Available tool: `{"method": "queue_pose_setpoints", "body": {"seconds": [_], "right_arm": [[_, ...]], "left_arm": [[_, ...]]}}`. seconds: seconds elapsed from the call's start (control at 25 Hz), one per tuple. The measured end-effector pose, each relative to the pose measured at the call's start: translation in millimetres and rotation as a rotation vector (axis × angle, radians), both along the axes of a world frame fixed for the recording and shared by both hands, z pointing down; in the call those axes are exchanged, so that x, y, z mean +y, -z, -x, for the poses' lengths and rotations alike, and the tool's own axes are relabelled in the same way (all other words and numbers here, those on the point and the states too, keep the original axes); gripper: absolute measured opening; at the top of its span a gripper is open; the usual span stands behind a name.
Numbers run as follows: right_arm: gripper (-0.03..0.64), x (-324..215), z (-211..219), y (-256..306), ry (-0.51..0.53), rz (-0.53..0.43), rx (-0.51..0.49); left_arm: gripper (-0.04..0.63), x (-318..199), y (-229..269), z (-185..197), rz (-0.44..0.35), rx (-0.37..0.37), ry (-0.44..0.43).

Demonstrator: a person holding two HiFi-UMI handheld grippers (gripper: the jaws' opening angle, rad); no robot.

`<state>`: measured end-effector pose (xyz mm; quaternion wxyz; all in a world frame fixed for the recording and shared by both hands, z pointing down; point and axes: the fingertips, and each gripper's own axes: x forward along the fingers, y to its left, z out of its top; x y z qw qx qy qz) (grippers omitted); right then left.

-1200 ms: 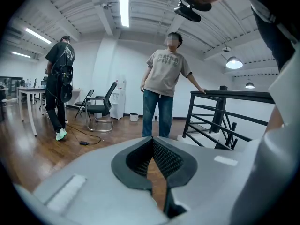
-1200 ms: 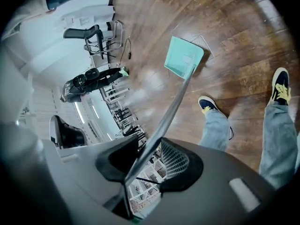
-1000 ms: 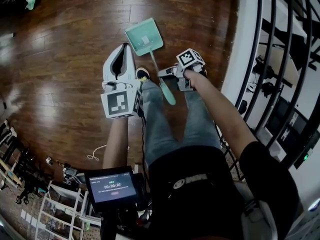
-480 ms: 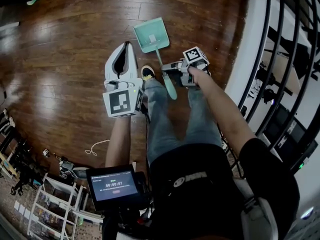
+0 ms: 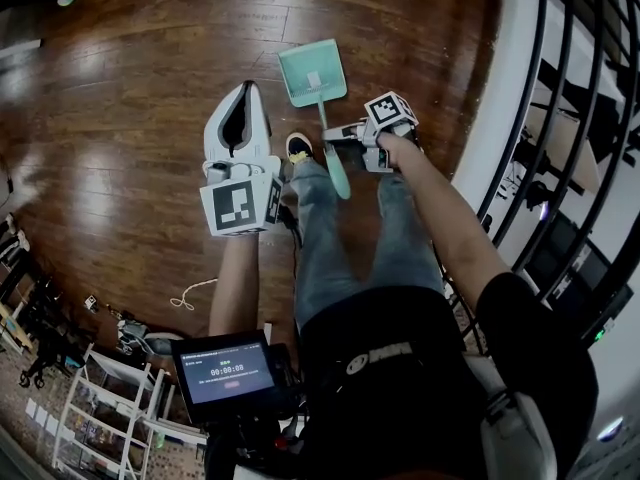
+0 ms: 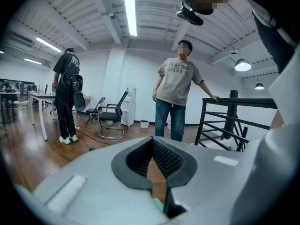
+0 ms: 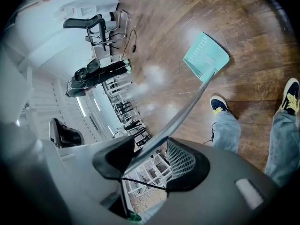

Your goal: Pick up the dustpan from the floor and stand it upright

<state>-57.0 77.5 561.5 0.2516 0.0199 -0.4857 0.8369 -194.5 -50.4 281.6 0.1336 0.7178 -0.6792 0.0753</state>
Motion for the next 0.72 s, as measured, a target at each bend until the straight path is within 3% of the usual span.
{"method": "queue_pose_setpoints", "body": {"seconds": [0.04,0.08,0.12,0.48,0.72], "right_arm": [[0.217,-1,-1,2,0.012,-0.015,-0.027],[0.383,-3,-1,6,0.021,-0.028,-0.062],[0.471,-6,0,10,0.027,-0.037,-0.095],[0.449,-38,15,26,0.059,-0.195,-0.17],[0.451,-64,15,36,-0.005,-0.251,-0.178]], "left_arm": [[0.02,1,-2,0,0.005,0.001,-0.001],[0.02,0,-3,-1,0.01,0.002,-0.002],[0.02,0,-5,-1,0.014,0.003,-0.002],[0.02,-1,-6,-7,0.015,0.005,-0.01],[0.02,-1,-10,-7,0.015,0.014,-0.004]]}}
